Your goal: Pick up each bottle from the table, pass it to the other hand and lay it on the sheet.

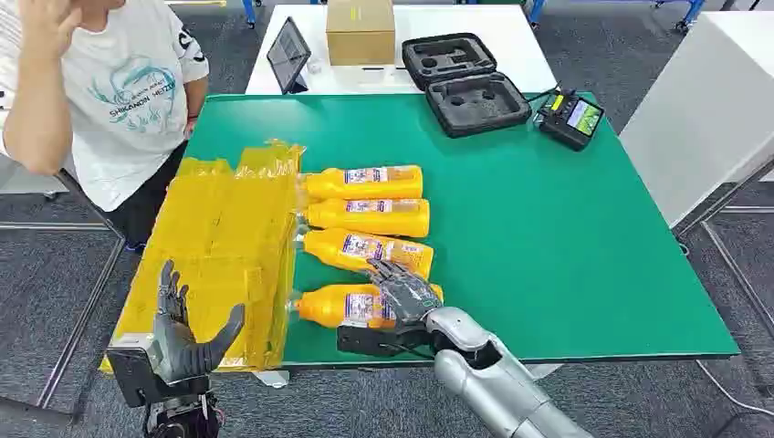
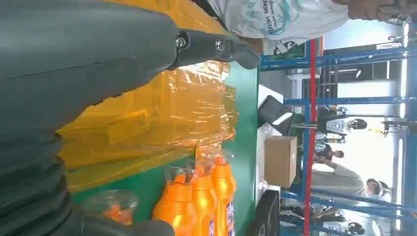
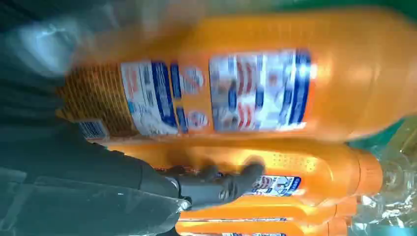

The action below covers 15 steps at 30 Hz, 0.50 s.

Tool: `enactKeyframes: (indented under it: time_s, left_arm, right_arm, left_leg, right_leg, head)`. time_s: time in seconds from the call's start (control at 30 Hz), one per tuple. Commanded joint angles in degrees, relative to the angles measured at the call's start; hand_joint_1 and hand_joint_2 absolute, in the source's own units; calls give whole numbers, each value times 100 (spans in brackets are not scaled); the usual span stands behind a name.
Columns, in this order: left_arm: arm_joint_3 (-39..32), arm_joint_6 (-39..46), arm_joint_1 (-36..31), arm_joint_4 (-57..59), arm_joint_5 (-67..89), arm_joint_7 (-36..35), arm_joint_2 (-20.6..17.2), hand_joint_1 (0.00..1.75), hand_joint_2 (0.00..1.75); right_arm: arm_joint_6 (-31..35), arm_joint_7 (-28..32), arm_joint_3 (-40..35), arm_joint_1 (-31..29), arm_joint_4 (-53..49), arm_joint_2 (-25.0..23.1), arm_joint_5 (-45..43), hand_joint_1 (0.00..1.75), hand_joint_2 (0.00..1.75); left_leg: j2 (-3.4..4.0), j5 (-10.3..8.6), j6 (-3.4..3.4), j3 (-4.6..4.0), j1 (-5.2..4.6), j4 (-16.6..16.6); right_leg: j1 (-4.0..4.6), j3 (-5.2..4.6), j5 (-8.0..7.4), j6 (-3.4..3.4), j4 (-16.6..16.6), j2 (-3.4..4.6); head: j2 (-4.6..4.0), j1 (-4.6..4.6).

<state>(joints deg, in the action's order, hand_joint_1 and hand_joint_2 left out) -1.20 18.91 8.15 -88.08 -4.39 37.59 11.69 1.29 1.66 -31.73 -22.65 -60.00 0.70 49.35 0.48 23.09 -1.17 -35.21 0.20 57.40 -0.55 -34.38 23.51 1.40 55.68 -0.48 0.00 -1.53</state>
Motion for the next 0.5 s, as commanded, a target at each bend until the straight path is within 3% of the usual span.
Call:
enactKeyframes:
  time_s: [0.03, 0.17, 0.5]
  left_arm:
    - [-149, -14, -29, 77, -38, -26, 27, 0, 175]
    - [-203, -14, 24, 77, -60, -19, 59, 0, 175]
    - [-355, -77, 54, 87, -48, 19, 113, 0, 175]
  right_arm:
    - [-158, -71, -371, 53, 564, 163, -6, 145, 175]
    - [-229, -101, -462, 162, 394, 264, 30, 169, 175]
    - [-445, 31, -630, 63, 751, 187, -17, 171, 175]
  left_leg:
    - [-11, 2, 4, 21, 4, -6]
    - [-12, 3, 3, 35, 4, -5]
    - [-16, 10, 9, 51, 8, -11]
  right_leg:
    - [3, 25, 3, -4, -8, -5]
    - [4, 36, 3, -4, -10, -8]
    - [7, 56, 8, -5, -18, -10]
  head:
    - [0, 0]
    - [0, -2]
    - [0, 0]
